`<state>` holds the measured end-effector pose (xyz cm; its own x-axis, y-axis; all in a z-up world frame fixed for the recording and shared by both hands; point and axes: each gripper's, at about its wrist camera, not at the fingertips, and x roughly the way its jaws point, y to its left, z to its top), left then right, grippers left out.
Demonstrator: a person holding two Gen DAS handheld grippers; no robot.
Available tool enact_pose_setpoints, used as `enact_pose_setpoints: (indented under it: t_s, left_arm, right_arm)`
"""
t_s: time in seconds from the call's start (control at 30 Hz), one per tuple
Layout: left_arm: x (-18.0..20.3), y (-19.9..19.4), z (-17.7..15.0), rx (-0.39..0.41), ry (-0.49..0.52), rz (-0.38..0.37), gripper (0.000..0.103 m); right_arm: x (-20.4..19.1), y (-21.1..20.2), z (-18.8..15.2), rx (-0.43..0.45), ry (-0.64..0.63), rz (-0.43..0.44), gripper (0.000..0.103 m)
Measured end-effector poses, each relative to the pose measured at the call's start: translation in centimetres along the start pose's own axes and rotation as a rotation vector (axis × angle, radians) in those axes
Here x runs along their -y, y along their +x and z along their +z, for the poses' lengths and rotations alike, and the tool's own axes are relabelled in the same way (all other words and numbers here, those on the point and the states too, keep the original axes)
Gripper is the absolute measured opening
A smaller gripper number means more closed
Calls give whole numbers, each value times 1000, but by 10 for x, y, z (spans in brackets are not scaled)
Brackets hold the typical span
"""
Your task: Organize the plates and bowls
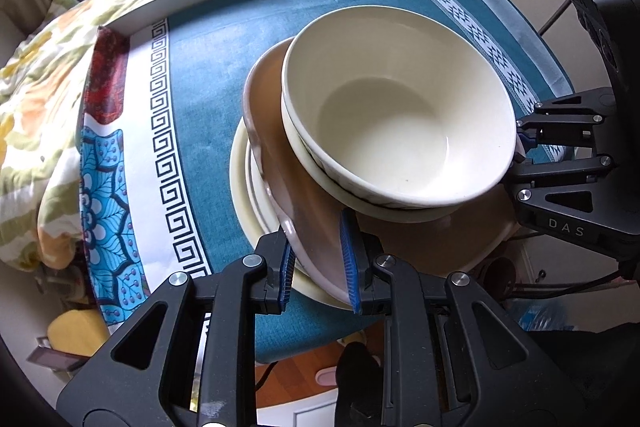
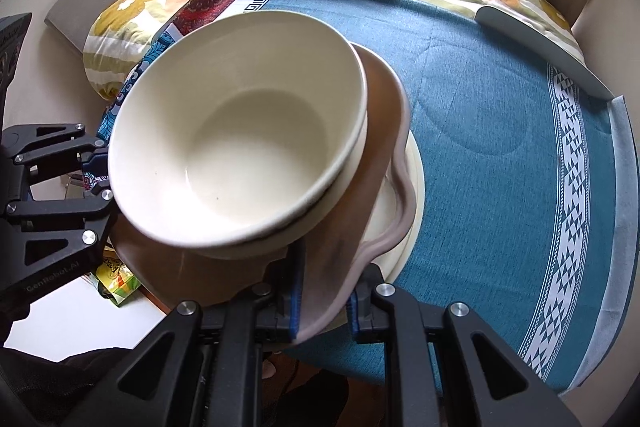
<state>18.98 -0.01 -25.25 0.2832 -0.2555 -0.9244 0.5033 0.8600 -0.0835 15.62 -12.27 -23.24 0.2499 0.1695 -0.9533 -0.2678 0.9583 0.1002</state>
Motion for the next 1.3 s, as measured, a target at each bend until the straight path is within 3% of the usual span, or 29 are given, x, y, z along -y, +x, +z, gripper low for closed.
enact_pose_setpoints:
  t_s: [0.6, 0.8, 0.97, 1.0, 1.07, 1.1, 1.13, 1.2, 1.23, 1.3]
  left_arm:
    - [-5, 1, 17, -181, 25, -12, 19]
    - [-5, -13, 19, -203, 54, -1, 19]
    - [-5, -33, 21, -166, 57, -13, 21]
    - [-4, -37, 21, -157, 58, -12, 23]
    - [-3, -45, 21, -145, 57, -7, 44]
    - [-2, -48, 20, -137, 53, -11, 76]
    - [-1, -55, 18, -116, 46, -26, 93]
    - [1, -66, 15, -80, 26, -52, 94]
    - [2, -71, 13, -71, 13, -51, 94]
    - [4, -82, 7, -37, -22, -41, 94]
  right_arm:
    - [0, -9, 8, -112, 57, -22, 21]
    - [-1, -23, 6, -118, 75, -27, 24]
    - [-1, -40, 3, -94, 96, -36, 25]
    - [-2, -44, 2, -87, 100, -38, 25]
    - [-4, -54, 0, -62, 113, -43, 25]
    - [-5, -59, -2, -49, 119, -43, 25]
    - [-6, -65, -3, -33, 125, -46, 27]
    - [-7, -75, -5, 3, 134, -54, 38]
    - [-8, -82, -9, 22, 138, -54, 49]
    - [-9, -95, -15, 54, 146, -57, 52]
